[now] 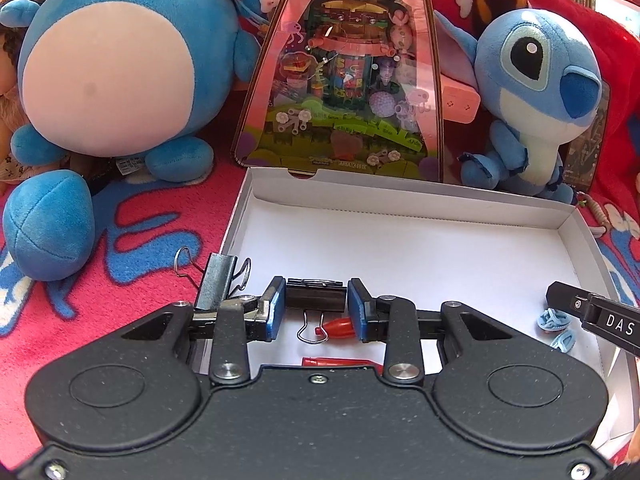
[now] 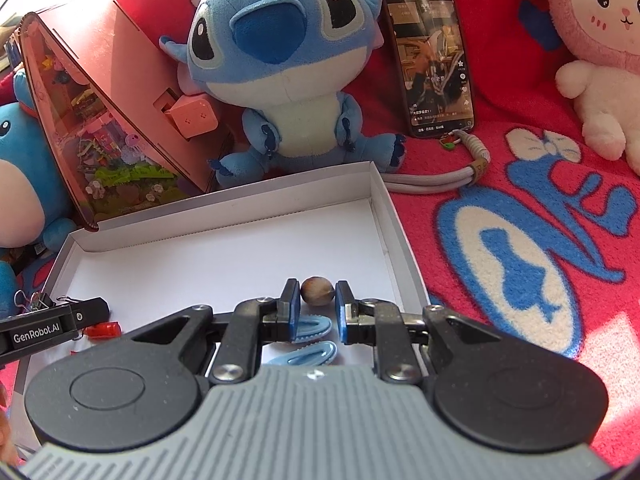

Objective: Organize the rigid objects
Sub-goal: 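Open both grippers over the tray to drop the binder clip and acorn, then withdraw both grippers from the tray toward the black lid and acorn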

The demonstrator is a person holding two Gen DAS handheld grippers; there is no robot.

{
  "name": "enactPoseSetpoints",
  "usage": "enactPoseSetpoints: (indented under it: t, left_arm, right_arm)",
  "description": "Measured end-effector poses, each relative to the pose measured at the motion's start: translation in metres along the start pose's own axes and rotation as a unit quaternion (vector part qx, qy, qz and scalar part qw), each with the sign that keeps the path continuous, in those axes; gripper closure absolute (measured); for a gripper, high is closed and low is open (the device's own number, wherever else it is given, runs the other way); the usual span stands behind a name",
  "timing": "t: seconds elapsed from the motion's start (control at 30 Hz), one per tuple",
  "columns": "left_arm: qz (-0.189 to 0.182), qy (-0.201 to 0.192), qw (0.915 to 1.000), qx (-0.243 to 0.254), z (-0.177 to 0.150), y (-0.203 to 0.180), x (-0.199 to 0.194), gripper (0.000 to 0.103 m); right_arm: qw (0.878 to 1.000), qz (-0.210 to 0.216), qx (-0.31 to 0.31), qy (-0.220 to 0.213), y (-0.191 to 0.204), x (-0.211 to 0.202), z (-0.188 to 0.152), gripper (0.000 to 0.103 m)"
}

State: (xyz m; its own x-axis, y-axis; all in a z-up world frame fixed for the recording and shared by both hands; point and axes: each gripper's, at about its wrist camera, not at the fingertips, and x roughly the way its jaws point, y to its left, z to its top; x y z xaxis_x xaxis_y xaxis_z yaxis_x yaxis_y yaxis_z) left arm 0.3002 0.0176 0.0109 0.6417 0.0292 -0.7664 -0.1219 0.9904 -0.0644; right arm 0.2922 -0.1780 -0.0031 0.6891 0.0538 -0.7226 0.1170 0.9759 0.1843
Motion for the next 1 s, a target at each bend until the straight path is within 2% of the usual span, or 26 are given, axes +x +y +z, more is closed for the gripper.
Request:
enactPoseSetpoints:
  t: [0.17,0.23,0.3,0.47,0.8,1.0]
  left_arm:
    - [0.004,-0.01,0.9999,-0.003,-0.002,0.001,-0.006,0.057]
    - [0.006,-0.023,0.9997,-0.003,-0.005,0.002,-0.014,0.051]
    - [-0.002,-0.033,0.9995,-0.001,-0.01,0.002,-0.021,0.042]
    - [-0.006,-0.05,0.9986,0.015,-0.02,-0.001,-0.038,0.034]
    - [-0.037,-0.067,0.9965,0.033,-0.038,0.001,-0.076,0.029]
    - [-0.048,-0.072,0.9952,0.045,-0.052,0.002,-0.094,0.028]
  right_arm:
    - [1.0,-0.001,-0.006,-0.008,0.0,-0.004,-0.001,0.074]
    - [1.0,-0.001,-0.013,-0.013,0.002,-0.008,-0.002,0.069]
    - [1.0,0.001,-0.021,-0.021,0.003,-0.013,-0.003,0.056]
    - [0.999,0.002,-0.035,-0.04,0.005,-0.026,-0.005,0.049]
    - [0.994,0.012,-0.081,-0.076,0.013,-0.06,-0.024,0.035]
    - [0.991,0.022,-0.102,-0.089,0.017,-0.079,-0.039,0.031]
